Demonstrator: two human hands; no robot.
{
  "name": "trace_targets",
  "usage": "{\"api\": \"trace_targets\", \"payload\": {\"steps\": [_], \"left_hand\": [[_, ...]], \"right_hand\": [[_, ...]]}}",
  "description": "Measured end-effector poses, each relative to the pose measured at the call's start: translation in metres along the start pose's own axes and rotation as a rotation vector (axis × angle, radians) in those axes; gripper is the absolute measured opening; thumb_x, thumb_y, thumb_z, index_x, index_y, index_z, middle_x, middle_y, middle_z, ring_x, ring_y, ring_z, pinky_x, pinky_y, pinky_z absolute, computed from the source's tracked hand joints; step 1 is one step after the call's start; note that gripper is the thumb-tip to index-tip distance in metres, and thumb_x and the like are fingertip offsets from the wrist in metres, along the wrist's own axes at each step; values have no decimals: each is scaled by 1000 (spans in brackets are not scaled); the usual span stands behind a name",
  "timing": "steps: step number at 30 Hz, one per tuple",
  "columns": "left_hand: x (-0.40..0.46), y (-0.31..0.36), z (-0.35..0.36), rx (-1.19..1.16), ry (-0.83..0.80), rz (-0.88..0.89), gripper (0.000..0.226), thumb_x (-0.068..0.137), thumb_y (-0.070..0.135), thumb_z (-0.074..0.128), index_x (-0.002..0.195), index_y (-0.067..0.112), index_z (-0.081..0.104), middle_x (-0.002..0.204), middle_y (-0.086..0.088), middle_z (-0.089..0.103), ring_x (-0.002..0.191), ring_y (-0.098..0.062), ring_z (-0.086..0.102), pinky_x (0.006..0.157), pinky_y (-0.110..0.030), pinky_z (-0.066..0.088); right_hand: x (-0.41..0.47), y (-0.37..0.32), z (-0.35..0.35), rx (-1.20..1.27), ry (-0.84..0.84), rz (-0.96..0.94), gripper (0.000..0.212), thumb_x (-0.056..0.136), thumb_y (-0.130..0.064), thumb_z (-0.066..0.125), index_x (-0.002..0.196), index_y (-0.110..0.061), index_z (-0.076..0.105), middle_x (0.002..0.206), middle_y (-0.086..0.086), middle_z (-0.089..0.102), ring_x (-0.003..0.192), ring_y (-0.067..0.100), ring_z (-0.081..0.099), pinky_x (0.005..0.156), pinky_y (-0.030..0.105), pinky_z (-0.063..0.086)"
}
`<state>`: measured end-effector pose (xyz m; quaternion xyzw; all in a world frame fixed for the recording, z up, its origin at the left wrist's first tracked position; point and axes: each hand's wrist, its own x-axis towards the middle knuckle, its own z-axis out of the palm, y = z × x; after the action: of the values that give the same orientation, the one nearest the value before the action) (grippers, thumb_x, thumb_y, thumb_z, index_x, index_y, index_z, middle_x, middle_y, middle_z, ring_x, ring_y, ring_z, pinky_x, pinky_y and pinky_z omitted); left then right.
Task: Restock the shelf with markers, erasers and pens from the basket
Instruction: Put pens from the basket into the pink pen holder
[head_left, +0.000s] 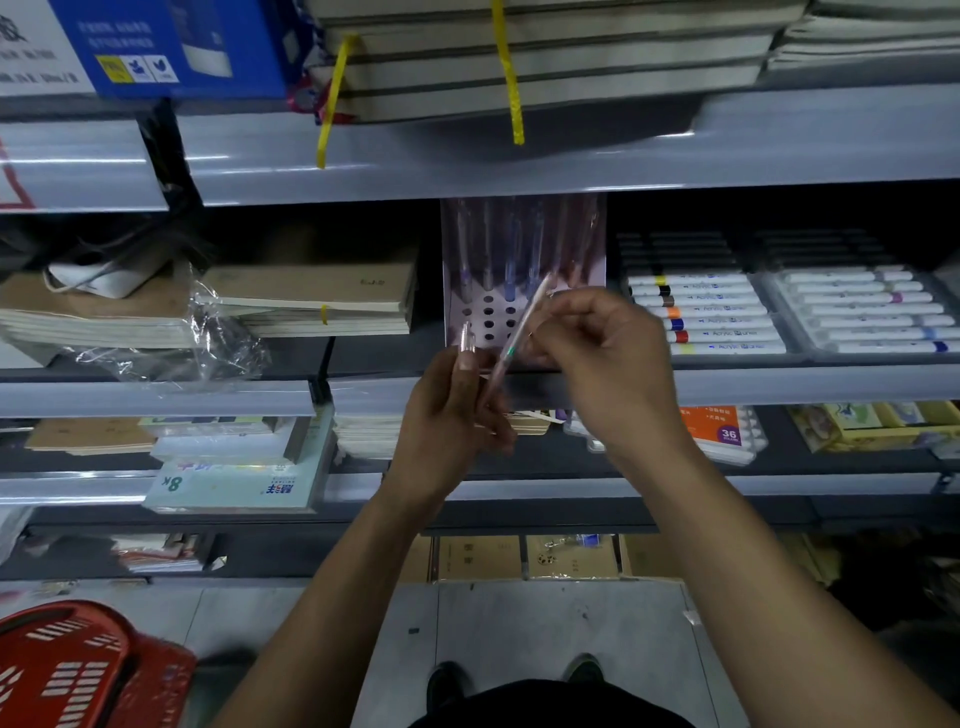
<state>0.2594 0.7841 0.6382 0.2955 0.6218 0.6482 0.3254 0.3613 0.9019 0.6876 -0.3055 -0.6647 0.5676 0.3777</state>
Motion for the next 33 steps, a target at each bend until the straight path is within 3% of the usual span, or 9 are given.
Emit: {"api": "trace_targets", "payload": {"steps": [2,5,9,13,17,21,25,29,33], "left_hand": [[1,-2,0,50,44,34,38,112,38,36,122,6,55,77,-2,66,66,-28,68,58,-39,61],[3,-4,-1,260,123,139,36,113,40,34,118,12,55,71,0,57,60,-22,56,54,-44,49],[3,-5,0,480,187,241,40,112,49,34,113,17,57,78,0,59,62,-24,55,55,-49,44],[6,-7,2,621,175,280,34,109,56,41,120,28,56,63,6,60,53,-14,59,47,-36,48],[8,-11,2,725,182,272,37,108,48,46,139,28,54,69,4,66,59,-14,66,55,-42,57],[8,-14,0,727,171,245,35,108,47,47,138,30,53,75,2,69,62,-16,68,57,-43,59],[8,-15,-2,739,166,269,34,107,46,48,137,32,54,76,5,68,60,-11,66,52,-32,54],[10,-16,-4,721,146,264,34,108,44,49,139,34,54,77,3,68,61,-14,66,53,-33,54],[13,-18,-5,722,158,281,33,107,44,48,137,34,56,74,5,66,60,-13,65,53,-37,56]], "right_hand": [[8,-4,-7,35,87,-30,20,90,0,72,90,-19,72,81,4,78,77,22,77,75,34,63],[21,-9,-16,37,196,-90,13,89,-3,72,94,-16,74,78,0,77,74,20,77,70,30,62],[42,-12,-23,-77,321,-129,4,85,-16,74,86,-19,73,76,-1,76,73,21,76,74,46,63],[56,-14,-25,-277,397,-147,12,80,-21,71,74,-11,72,66,-2,72,62,15,70,61,37,58],[60,-17,-19,-384,394,-177,39,81,-14,69,51,-24,46,46,-11,49,39,2,48,39,14,28],[63,-21,-16,-395,377,-222,53,77,-5,66,44,-28,32,33,-14,35,34,2,40,36,12,23],[69,-18,-14,-488,318,-193,49,77,-6,67,43,-21,35,38,-14,34,33,6,39,38,14,23],[74,-13,-12,-602,305,-152,48,82,-12,69,44,-17,39,44,-2,42,40,8,38,44,21,25],[75,-9,-10,-695,244,-131,42,90,-16,70,52,-15,52,54,0,51,54,19,52,52,21,34]]}}
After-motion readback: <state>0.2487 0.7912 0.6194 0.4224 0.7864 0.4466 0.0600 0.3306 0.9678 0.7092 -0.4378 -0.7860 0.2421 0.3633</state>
